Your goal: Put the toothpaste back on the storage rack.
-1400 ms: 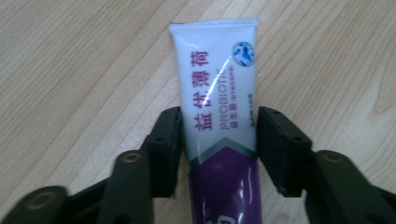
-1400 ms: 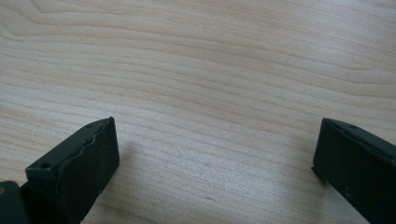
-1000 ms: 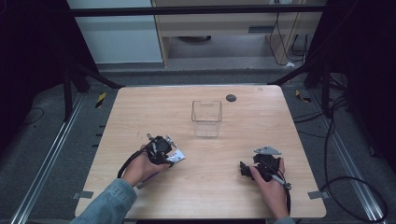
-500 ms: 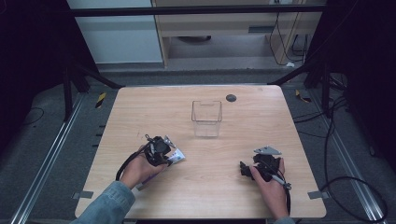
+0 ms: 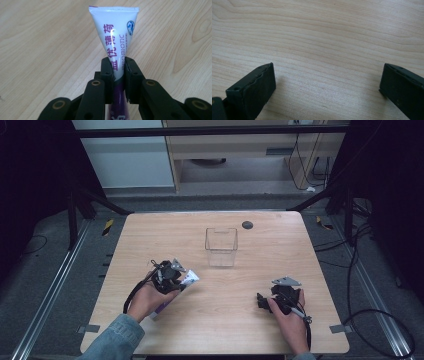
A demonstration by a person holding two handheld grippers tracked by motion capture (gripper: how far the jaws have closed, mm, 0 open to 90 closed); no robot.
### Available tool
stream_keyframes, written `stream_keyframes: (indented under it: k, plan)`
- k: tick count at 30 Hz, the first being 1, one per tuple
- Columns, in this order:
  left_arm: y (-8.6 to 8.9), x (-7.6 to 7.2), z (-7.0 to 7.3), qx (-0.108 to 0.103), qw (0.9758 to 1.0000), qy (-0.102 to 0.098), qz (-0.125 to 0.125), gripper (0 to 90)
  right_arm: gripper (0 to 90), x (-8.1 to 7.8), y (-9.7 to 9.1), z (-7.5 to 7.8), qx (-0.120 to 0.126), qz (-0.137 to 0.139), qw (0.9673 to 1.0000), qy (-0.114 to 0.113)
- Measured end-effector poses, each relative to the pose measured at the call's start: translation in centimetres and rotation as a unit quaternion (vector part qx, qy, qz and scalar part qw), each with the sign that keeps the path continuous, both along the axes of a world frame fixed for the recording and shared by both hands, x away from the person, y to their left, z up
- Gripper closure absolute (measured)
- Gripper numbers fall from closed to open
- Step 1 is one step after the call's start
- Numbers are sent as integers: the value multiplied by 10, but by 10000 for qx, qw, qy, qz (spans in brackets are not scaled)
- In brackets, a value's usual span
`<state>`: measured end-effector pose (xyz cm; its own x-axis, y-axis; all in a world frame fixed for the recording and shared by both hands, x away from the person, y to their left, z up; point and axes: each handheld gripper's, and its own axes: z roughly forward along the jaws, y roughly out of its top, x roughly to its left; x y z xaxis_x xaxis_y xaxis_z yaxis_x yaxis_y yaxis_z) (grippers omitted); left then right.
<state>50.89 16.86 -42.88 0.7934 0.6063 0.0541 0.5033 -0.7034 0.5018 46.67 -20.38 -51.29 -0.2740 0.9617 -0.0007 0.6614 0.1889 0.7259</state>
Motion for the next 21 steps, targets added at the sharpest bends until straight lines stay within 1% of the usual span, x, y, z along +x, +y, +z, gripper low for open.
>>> stream_keyframes:
  k: [4, 6, 7, 11, 13, 14, 15, 17, 18, 19, 21]
  plan:
    - [-3, -1, 11, -183, 9997, -167, 14, 791, 4, 0, 0, 0, 0, -1, 10000, 1]
    - [-4, -2, 13, -212, 9996, -200, 12, 792, 4, 0, 0, 0, 0, 0, 10000, 0]
    - [-7, -2, 21, -284, 9992, -286, 11, 792, 4, 0, 0, 0, 1, -1, 10000, 0]
    - [-15, 1, 34, -381, 9984, -429, -3, 793, 5, 0, 0, 0, 6, -6, 10000, 5]
    - [-19, 2, 39, -427, 9979, -481, 3, 793, 5, 0, 0, 0, 7, -6, 10000, 4]
    - [-19, 2, 39, -427, 9979, -481, 3, 793, 5, 0, 0, 0, 7, -6, 10000, 4]
    - [-23, 4, 45, -481, 9974, -527, -23, 793, 4, 0, 0, 0, -1, 0, 10000, 1]
    - [-27, 5, 50, -520, 9970, -565, -12, 792, 5, 0, 0, 0, 5, -5, 10000, 4]
    - [-27, 5, 50, -520, 9970, -565, -12, 793, 5, 0, 0, 0, 5, -5, 10000, 4]
    - [-31, 7, 55, -565, 9964, -626, 5, 793, 4, 0, 0, 0, -1, 1, 10000, 1]
    - [-33, 8, 58, -590, 9962, -637, -6, 793, 5, 0, 0, 0, -1, 0, 10000, 1]
